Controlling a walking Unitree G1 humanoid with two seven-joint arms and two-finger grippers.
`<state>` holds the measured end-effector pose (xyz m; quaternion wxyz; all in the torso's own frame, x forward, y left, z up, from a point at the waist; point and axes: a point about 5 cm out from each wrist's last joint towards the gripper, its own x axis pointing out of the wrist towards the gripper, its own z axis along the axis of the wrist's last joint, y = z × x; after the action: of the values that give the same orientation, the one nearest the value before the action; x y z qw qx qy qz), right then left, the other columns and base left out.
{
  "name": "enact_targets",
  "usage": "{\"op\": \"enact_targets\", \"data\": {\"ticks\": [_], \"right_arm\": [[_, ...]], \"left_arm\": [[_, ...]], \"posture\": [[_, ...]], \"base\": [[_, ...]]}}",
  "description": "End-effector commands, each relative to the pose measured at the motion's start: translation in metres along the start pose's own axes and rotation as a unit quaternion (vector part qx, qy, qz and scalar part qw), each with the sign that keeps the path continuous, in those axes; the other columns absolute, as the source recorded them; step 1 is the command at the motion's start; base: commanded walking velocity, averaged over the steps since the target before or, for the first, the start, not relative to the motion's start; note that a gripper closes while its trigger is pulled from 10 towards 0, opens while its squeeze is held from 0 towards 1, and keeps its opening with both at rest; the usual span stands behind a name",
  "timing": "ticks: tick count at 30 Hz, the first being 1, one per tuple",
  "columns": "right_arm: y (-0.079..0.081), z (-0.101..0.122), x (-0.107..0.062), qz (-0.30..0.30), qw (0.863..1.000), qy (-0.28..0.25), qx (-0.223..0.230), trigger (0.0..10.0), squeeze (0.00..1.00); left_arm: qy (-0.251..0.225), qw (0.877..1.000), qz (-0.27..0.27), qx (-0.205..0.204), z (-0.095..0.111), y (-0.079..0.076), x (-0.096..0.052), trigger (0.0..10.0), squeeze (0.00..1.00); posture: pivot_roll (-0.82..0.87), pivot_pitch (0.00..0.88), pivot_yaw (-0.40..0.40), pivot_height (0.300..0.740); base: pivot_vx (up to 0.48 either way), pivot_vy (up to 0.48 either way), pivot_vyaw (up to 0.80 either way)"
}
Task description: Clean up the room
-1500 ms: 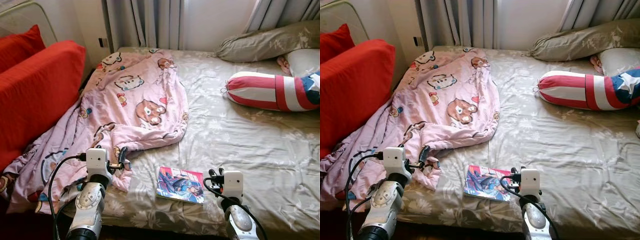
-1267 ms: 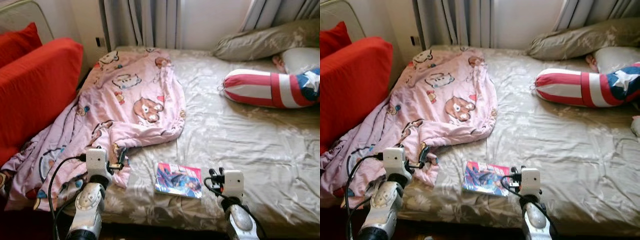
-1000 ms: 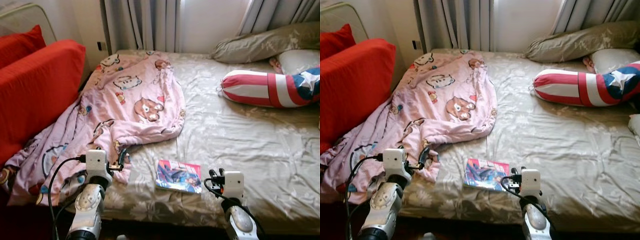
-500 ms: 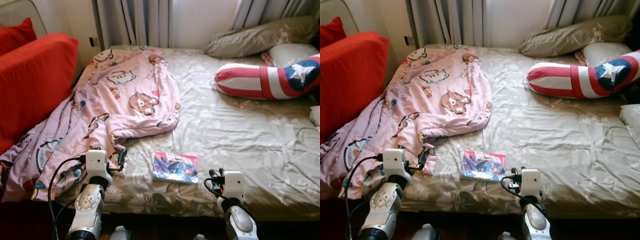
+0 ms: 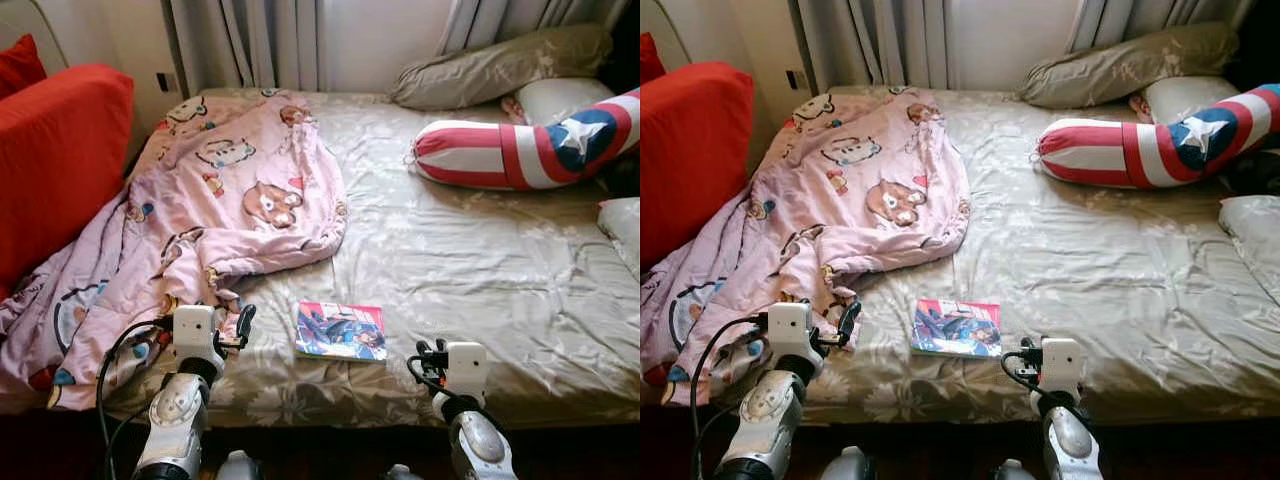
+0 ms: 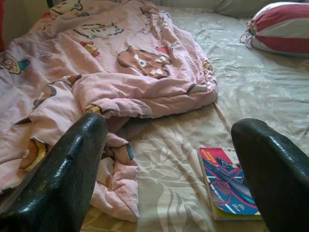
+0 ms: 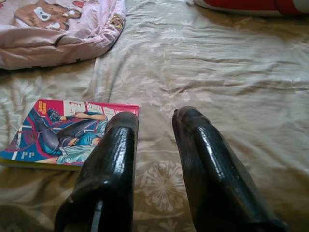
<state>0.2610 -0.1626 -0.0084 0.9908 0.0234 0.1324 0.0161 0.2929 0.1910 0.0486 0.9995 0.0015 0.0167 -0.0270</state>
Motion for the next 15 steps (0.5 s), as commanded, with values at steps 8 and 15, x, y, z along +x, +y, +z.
{"op": "enact_targets", "data": {"ticks": [8, 15], "right_arm": [[0.0017, -0.0017, -0.0019, 0.004, 1.000, -0.002, 0.004, 10.0, 0.00], [0.0037, -0.0017, -0.0020, 0.008, 1.000, -0.004, 0.008, 10.0, 0.00]], "left_arm": [[0.014, 1.000, -0.009, 0.000, -0.0038, -0.0020, 0.0002, 10.0, 0.00], [0.019, 1.000, -0.008, 0.008, -0.0037, -0.0017, 0.0011, 10.0, 0.00]], "posture": [[-0.01, 0.093, -0.040, 0.650], [-0.01, 0.094, -0.038, 0.650]], "base": [[0.000, 0.000, 0.00], [0.000, 0.000, 0.00]]}}
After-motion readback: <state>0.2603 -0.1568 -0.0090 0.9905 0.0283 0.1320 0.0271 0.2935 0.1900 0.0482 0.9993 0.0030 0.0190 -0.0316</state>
